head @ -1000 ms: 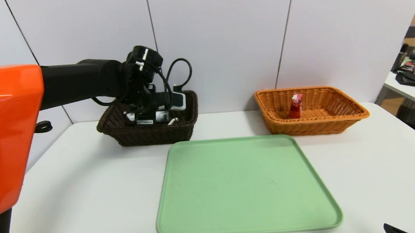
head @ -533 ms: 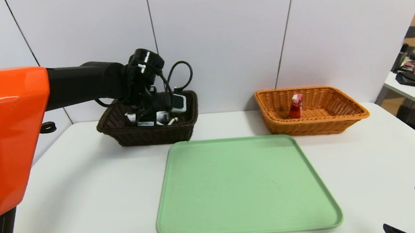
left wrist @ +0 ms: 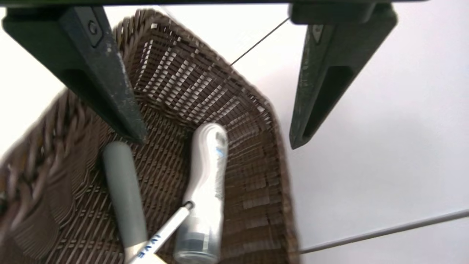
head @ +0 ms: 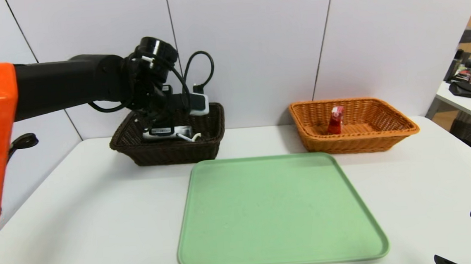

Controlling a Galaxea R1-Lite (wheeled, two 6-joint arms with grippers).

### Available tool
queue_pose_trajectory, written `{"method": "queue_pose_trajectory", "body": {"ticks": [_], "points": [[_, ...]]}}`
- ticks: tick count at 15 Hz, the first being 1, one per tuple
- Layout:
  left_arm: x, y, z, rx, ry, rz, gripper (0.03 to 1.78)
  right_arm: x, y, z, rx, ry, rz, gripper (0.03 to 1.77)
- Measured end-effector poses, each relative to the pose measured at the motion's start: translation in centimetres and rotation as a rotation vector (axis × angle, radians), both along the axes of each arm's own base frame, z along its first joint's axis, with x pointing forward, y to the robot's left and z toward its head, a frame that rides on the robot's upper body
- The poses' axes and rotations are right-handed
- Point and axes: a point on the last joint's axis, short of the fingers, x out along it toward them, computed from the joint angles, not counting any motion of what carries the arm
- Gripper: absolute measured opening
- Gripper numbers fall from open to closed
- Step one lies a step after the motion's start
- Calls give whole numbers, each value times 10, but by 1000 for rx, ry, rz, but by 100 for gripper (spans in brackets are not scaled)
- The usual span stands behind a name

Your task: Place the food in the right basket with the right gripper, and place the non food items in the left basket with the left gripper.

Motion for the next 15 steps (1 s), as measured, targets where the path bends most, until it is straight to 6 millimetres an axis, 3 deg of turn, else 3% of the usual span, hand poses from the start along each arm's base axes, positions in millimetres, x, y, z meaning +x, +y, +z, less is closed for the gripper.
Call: {"method": "queue_pose_trajectory", "body": {"ticks": [9,15], "points": [[-91,33,95,-340,-183,71,160,-1,-1,-6,-18,17,1,170],[-157,61,111,-553,-154,116,166,-2,-1,-6,-38,-3,15,170]]}}
